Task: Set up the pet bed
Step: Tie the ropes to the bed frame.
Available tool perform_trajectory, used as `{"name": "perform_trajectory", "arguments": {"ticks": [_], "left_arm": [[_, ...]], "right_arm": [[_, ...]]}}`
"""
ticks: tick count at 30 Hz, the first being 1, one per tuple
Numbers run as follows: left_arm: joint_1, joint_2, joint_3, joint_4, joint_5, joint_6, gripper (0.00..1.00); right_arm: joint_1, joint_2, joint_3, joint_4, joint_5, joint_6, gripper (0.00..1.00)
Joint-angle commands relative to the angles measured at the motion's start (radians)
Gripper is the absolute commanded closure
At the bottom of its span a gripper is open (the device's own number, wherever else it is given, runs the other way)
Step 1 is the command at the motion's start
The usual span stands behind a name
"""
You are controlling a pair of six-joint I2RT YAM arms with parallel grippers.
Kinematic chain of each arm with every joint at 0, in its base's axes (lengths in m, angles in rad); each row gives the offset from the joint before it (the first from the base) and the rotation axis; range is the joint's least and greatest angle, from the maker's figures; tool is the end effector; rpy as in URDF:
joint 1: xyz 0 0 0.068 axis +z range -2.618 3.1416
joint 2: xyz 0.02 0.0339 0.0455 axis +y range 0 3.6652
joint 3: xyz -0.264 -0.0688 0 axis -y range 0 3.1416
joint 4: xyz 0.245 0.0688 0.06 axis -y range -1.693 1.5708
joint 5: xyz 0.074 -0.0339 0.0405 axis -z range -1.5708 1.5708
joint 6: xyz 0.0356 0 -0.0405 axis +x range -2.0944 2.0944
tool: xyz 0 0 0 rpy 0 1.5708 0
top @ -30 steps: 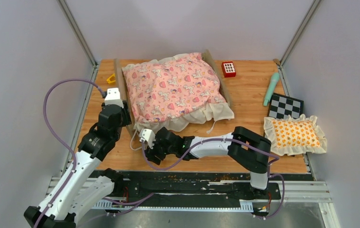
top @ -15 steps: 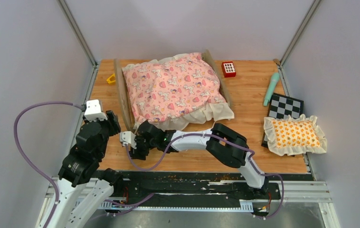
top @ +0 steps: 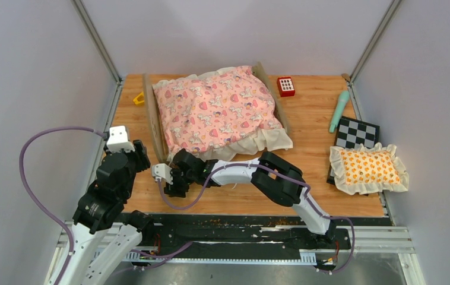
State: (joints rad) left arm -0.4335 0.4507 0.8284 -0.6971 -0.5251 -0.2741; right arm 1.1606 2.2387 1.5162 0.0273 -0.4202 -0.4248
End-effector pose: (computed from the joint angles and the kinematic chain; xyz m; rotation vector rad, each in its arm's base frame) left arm 0.0869 -0.0205 0.3417 -0.2065 1.8344 0.0032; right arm 0.1816 0.4540 0.1356 -1.8223 1.4694 0.8556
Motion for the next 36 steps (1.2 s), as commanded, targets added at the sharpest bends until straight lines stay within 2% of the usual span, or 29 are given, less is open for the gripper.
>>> {"name": "perform_trajectory", "arguments": {"ticks": [1, 6, 12, 20, 25, 29, 31, 36], "left_arm": [[-0.002, 0.006, 0.022, 0.006, -0.005, 0.027, 0.39], [-0.002, 0.004, 0.021, 0.004, -0.002, 0.025, 0.38], [-0.002, 0.003, 0.019, 0.003, 0.003, 0.024, 0.38], [-0.002, 0.009, 0.015, 0.004, 0.010, 0.025, 0.38], [-0.002, 0.005, 0.008, 0.003, 0.014, 0.026, 0.38], [-0.002, 0.007, 0.001, 0.011, 0.020, 0.021, 0.38], [-0.002, 0.012, 0.000, 0.014, 0.025, 0.021, 0.38], [-0.002, 0.017, 0.008, 0.010, 0.021, 0.030, 0.38]], "right_arm": [[-0.004, 0.014, 0.015, -0.012, 0.041, -0.032, 0.47], [-0.012, 0.035, 0.048, -0.066, 0.042, -0.018, 0.48], [-0.013, -0.040, -0.047, 0.059, 0.028, 0.014, 0.49], [-0.014, 0.013, 0.062, -0.109, -0.069, 0.028, 0.53], [-0.012, 0.025, 0.076, -0.175, -0.141, 0.030, 0.68], [-0.012, 0.015, 0.065, -0.167, -0.132, 0.030, 0.91], [-0.012, 0.013, 0.070, -0.159, -0.138, 0.038, 0.98], [-0.012, -0.024, 0.050, -0.069, -0.223, 0.121, 1.00]]}}
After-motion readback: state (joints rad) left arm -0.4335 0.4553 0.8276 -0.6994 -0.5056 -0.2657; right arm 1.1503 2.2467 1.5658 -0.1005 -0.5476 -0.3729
